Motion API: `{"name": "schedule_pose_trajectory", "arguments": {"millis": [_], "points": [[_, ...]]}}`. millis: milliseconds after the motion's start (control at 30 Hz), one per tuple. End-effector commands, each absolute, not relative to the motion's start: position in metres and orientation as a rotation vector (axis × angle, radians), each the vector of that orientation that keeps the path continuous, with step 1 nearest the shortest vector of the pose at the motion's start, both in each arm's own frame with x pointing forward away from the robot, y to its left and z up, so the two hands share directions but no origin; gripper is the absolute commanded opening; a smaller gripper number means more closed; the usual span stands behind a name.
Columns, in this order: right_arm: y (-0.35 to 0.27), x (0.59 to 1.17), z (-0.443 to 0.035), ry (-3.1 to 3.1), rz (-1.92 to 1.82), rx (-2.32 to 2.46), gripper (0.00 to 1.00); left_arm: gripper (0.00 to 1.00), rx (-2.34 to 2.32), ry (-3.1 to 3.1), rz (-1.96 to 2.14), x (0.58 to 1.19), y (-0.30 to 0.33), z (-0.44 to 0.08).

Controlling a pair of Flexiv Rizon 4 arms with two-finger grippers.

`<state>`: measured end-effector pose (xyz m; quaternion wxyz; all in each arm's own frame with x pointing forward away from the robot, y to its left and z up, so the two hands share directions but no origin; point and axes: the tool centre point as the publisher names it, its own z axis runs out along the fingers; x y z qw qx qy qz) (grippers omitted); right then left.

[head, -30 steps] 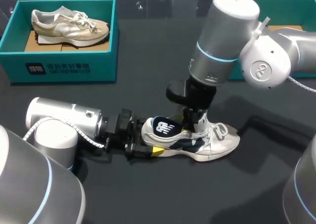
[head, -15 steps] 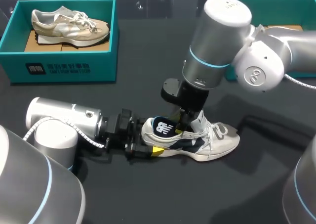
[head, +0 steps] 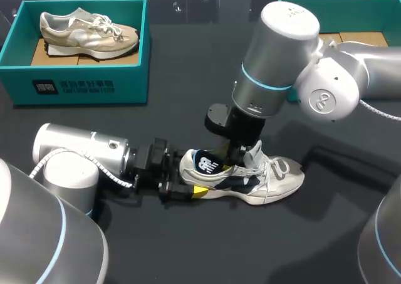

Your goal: Take the shoe out of the shoebox, open the shoe tongue, remove and reinsert the insole, then place the shoe into the shoebox

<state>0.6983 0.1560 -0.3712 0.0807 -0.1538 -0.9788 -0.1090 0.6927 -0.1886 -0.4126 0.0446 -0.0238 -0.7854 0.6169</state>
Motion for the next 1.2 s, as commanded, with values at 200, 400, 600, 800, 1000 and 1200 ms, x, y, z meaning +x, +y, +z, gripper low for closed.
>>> {"name": "schedule_pose_trajectory", "arguments": {"millis": [200, 400, 600, 800, 1000, 1200], "points": [[0.146, 0.696, -0.377, -2.907, -0.326, -0.494, 0.00, 0.00, -0.072, -2.400, 1.885, 0.693, -0.189, -0.414], [0.131, 0.693, -0.371, -2.909, -0.356, -0.551, 0.00, 0.00, -0.072, -2.400, 1.885, 0.693, -0.189, -0.414], [0.125, 0.692, -0.362, -2.929, -0.390, -0.595, 0.00, 0.00, -0.072, -2.400, 1.885, 0.693, -0.189, -0.414], [0.142, 0.691, -0.358, -2.987, -0.401, -0.590, 0.00, 0.00, -0.072, -2.400, 1.885, 0.693, -0.189, -0.414], [0.156, 0.688, -0.360, -3.057, -0.373, -0.603, 0.08, 0.00, -0.072, -2.400, 1.885, 0.693, -0.189, -0.414], [0.161, 0.688, -0.361, -3.111, -0.351, -0.690, 0.28, 0.00, -0.072, -2.400, 1.885, 0.693, -0.189, -0.414]]}}
